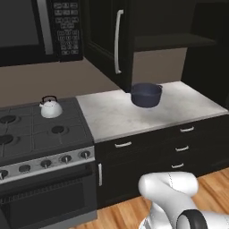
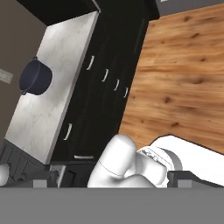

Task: Pick the kettle from the cabinet and place it on a stove burner. Then pick the pot from the counter and place it on another stove burner. Finally, turn both burners on.

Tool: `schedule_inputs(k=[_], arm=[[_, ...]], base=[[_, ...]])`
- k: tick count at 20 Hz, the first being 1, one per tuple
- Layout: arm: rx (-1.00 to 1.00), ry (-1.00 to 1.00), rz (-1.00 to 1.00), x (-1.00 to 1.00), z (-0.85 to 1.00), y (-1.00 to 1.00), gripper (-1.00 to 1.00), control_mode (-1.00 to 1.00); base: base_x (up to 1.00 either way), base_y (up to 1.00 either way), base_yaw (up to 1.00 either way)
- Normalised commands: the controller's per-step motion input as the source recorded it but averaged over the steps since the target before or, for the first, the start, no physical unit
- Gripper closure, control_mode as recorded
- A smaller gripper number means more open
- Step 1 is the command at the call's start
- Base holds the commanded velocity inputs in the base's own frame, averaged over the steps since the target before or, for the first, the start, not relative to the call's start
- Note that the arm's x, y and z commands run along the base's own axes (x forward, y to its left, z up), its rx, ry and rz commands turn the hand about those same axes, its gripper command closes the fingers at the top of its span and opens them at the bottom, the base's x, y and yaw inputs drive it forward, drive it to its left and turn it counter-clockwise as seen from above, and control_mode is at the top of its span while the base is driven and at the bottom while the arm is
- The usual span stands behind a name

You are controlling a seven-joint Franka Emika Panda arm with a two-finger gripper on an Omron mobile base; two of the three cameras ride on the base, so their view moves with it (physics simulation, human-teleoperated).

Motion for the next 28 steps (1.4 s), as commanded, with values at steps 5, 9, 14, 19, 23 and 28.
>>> schedule_inputs(k=[5,9,14,19,23,28], arm=[[0.00,0.00,0.00,0.00,0.00,0.00,-1.00,1.00],[0.00,0.00,0.00,0.00,0.00,0.00,-1.00,1.00],[0.00,0.00,0.00,0.00,0.00,0.00,-1.00,1.00],[0.00,0.00,0.00,0.00,0.00,0.00,-1.00,1.00],[0.00,0.00,0.00,0.00,0.00,0.00,-1.00,1.00],[0.00,0.00,0.00,0.00,0.00,0.00,-1.00,1.00]], base=[[0.50,-0.37,0.14],[0.51,-0.35,0.14],[0.42,-0.39,0.11],[0.39,-0.41,0.10],[0.37,-0.34,0.08],[0.45,-0.28,0.08]])
